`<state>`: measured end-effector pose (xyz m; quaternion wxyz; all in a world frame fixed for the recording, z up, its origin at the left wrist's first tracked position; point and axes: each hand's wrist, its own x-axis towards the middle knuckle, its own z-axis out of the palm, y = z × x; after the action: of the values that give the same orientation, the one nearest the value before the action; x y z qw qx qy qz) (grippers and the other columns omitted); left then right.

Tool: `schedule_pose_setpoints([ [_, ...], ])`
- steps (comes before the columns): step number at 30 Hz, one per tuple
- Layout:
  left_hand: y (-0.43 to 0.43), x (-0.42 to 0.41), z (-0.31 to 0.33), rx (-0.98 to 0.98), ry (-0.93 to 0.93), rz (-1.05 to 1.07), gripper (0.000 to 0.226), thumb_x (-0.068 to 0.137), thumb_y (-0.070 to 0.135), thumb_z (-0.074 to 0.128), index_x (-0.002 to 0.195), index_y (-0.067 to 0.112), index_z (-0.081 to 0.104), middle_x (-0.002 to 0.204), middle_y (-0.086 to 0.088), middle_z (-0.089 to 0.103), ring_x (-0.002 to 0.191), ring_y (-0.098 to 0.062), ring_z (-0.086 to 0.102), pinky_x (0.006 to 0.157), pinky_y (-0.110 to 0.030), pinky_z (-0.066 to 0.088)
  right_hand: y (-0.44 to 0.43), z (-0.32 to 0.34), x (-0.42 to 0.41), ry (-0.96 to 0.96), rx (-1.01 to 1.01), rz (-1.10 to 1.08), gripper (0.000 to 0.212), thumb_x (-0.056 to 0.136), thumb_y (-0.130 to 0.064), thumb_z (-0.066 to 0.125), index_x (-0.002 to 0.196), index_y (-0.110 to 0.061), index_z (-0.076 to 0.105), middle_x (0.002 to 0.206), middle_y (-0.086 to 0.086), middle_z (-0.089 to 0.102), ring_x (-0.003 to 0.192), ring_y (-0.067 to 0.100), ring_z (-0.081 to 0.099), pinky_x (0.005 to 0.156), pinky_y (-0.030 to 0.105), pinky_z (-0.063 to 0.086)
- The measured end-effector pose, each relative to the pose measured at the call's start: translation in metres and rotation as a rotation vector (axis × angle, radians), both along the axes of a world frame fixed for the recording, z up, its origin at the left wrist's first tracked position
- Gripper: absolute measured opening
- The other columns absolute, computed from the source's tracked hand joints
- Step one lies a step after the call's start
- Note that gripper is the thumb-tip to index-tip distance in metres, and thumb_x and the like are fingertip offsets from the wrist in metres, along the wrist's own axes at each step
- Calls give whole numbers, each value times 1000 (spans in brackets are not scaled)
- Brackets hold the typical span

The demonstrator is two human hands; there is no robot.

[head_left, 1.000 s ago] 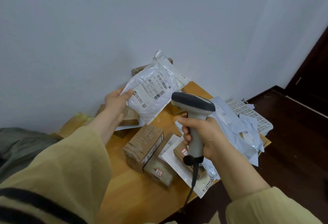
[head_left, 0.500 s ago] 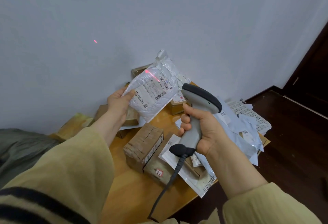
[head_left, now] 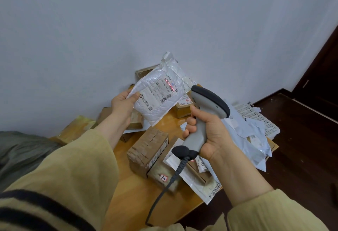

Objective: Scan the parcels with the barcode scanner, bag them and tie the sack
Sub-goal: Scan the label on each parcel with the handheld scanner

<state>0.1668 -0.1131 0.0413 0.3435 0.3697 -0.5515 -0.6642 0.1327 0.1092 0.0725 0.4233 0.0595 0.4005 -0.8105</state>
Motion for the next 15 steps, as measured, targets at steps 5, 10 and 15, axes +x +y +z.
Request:
schedule_pose_setpoints([
  [5, -3, 0, -3, 10, -16, 2, 20, 88, 4, 62, 108, 8, 65, 93, -7, 68, 72, -13, 65, 56, -21, 56, 0, -1, -1, 1, 10, 0, 14, 84, -14, 66, 74, -14, 56, 53, 1, 47, 35, 9, 40, 41, 18, 43],
  [10, -5, -2, -5, 39, -20, -6, 20, 87, 3, 64, 107, 5, 66, 92, -8, 68, 76, -17, 66, 70, -30, 57, 1, -2, -1, 41, 31, 1, 11, 83, -15, 68, 79, -12, 58, 55, 2, 51, 36, 10, 41, 42, 20, 44],
  [15, 13, -15, -9, 158, -61, -109, 17, 86, 5, 66, 101, 8, 60, 91, -8, 67, 75, -18, 64, 67, -29, 56, 19, -7, -5, 222, 142, -98, 14, 82, -13, 70, 89, -8, 60, 69, 13, 68, 42, 14, 49, 48, 24, 49],
])
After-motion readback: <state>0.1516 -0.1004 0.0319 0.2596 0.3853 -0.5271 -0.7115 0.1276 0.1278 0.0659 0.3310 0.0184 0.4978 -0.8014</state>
